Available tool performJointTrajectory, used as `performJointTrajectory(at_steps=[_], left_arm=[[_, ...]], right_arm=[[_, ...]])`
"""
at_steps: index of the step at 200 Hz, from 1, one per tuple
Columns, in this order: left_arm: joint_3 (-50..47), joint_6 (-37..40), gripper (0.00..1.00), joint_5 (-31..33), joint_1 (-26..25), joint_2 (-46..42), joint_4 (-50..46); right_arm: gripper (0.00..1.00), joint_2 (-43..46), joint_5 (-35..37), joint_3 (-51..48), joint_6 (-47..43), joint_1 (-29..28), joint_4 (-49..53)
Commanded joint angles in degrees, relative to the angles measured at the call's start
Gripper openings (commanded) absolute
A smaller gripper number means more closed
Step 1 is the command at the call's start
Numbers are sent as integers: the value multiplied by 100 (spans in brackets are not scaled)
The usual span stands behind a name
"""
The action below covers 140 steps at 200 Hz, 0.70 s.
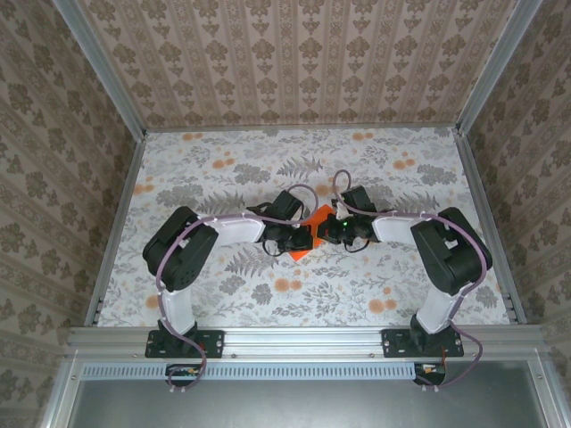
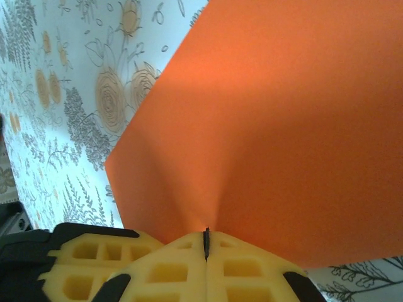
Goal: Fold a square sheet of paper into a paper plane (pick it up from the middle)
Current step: First fold in half a square sheet of paper at the center of the table.
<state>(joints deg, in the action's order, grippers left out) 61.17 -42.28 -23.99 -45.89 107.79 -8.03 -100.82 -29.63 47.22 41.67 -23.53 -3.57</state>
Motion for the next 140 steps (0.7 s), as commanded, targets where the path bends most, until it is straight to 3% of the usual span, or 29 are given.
performJointTrajectory(at_steps=[1, 140], left_arm=[[189, -95, 0, 18, 3, 120, 94], [62, -76, 0, 214, 44, 339, -342]], right_arm=[[0, -199, -140, -47, -133, 23, -56], [0, -323, -177, -143, -263, 235, -66]])
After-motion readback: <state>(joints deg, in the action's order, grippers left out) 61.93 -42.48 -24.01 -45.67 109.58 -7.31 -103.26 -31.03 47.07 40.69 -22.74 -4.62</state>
